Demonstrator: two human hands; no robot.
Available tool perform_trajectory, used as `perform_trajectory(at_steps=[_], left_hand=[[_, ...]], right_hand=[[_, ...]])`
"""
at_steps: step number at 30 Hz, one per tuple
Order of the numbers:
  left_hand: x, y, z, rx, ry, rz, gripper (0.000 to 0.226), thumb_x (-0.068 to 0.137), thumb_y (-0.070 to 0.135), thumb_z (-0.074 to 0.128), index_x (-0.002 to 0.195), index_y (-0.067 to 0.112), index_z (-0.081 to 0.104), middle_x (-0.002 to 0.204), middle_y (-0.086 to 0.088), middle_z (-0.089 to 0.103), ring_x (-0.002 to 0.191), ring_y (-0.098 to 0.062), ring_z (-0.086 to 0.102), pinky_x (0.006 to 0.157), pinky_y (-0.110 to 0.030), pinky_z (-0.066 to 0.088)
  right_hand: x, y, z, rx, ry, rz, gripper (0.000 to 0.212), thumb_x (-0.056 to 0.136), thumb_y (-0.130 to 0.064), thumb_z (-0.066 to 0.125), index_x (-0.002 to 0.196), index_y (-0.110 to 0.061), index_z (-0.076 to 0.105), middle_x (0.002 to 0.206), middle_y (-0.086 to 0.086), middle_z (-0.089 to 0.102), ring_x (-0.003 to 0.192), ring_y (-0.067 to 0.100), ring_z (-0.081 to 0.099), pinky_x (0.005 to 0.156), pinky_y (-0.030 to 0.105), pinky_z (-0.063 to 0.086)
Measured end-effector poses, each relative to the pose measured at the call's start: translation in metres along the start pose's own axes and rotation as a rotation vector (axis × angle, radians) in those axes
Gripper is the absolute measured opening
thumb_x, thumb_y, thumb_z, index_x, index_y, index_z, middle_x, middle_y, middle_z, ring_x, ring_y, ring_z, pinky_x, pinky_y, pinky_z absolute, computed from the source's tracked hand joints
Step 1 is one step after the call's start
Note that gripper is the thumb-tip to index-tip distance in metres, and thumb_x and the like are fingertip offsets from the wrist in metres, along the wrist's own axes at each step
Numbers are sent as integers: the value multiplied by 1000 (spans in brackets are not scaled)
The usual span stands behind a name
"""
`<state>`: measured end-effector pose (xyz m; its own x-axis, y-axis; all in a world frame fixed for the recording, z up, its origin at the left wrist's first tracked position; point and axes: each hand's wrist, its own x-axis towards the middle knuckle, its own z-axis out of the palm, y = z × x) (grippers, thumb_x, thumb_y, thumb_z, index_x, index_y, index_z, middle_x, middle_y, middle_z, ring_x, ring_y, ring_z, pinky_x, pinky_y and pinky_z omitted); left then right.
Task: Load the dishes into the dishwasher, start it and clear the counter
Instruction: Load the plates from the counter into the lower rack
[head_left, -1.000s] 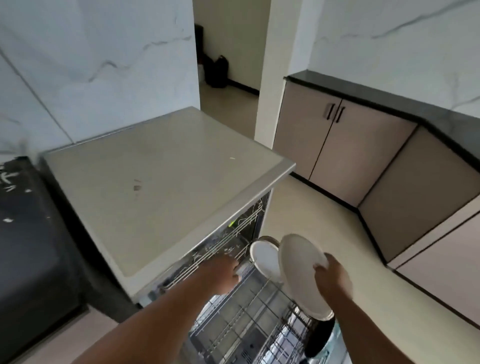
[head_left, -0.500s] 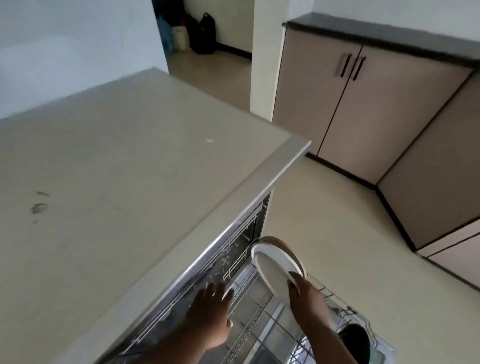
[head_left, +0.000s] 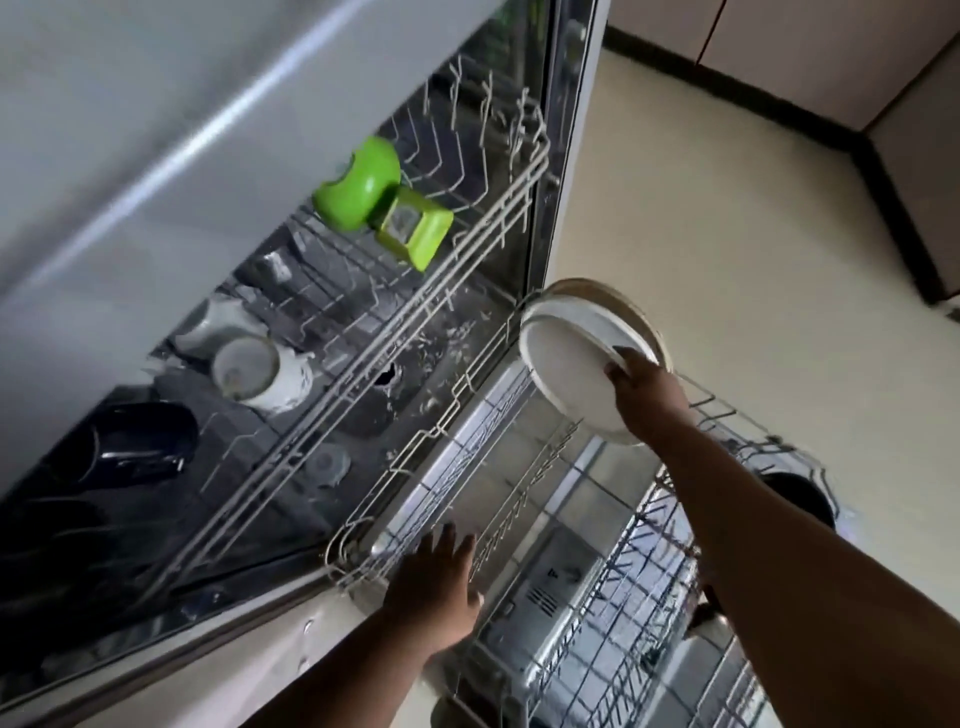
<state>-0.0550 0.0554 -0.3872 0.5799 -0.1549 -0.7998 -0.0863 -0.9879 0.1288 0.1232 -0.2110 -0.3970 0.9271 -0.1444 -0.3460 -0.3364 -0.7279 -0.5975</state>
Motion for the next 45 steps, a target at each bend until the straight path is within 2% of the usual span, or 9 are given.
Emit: perform_trajectory(at_steps=[3,9,14,18,24,29,32,37,45], left_hand=[[5,-8,8,-18,-6,-23,75,99,46,43,155,26,-1,162,-8,-13,149,-33,-3,120,-46,17],[19,-13,11,-57,38,-28,73,99,47,41,155,26,0,162,-6,-14,150,-30,-2,120,-44,19],[12,-15,13,-70,68,-53,73,99,50,40,156,25,2,163,-6,-10,150,-29,1,120,-43,19],[-10,-17,13,-158,63,-114,71,99,53,37,156,25,3,163,-6,-9,150,-27,-1,121,-40,13],[-67,-20,3,-260,180,-215,70,98,55,38,155,23,13,163,-10,4,149,-29,11,118,-39,22],[-151,-22,-6,-236,355,-276,70,96,60,36,153,22,22,160,-9,20,142,-27,29,111,-36,32],[-231,-25,-4,-138,481,-343,70,95,62,34,151,23,24,156,-6,28,141,-25,29,110,-36,30],[-344,-48,5,-165,546,-496,75,95,65,27,156,23,12,164,-8,5,150,-29,7,118,-43,10],[-495,-113,58,-387,744,-774,81,93,71,19,156,24,0,163,-5,-8,150,-27,-7,119,-47,-3]], right_hand=[[8,7,2,-1,-4,13,32,98,-31,51,129,-29,58,121,12,65,108,33,59,77,28,35],[18,-7,19,120,-13,22,28,97,-23,50,123,-24,59,104,6,63,103,28,58,76,24,33],[3,-25,22,-152,129,-35,52,94,-26,58,141,-22,35,138,16,47,123,36,47,102,45,38],[-47,-28,26,-242,259,-174,63,90,-22,58,144,-20,26,142,14,37,129,33,36,109,47,32],[-131,-38,34,-440,-46,-297,64,96,-22,46,149,-27,11,160,4,16,148,25,7,113,43,-3],[-215,-91,35,-569,-352,-527,75,91,-38,55,152,-23,14,160,7,17,148,30,7,118,48,11],[-278,-139,31,-711,-476,-754,83,88,-49,56,153,-19,14,159,10,18,148,33,9,116,47,17],[-372,-227,21,-751,-471,-1179,87,80,-53,61,149,-16,22,152,12,30,142,35,21,110,45,26],[-499,-349,36,-797,-423,-1434,95,84,-60,55,154,-21,5,161,9,13,149,32,3,118,49,9]])
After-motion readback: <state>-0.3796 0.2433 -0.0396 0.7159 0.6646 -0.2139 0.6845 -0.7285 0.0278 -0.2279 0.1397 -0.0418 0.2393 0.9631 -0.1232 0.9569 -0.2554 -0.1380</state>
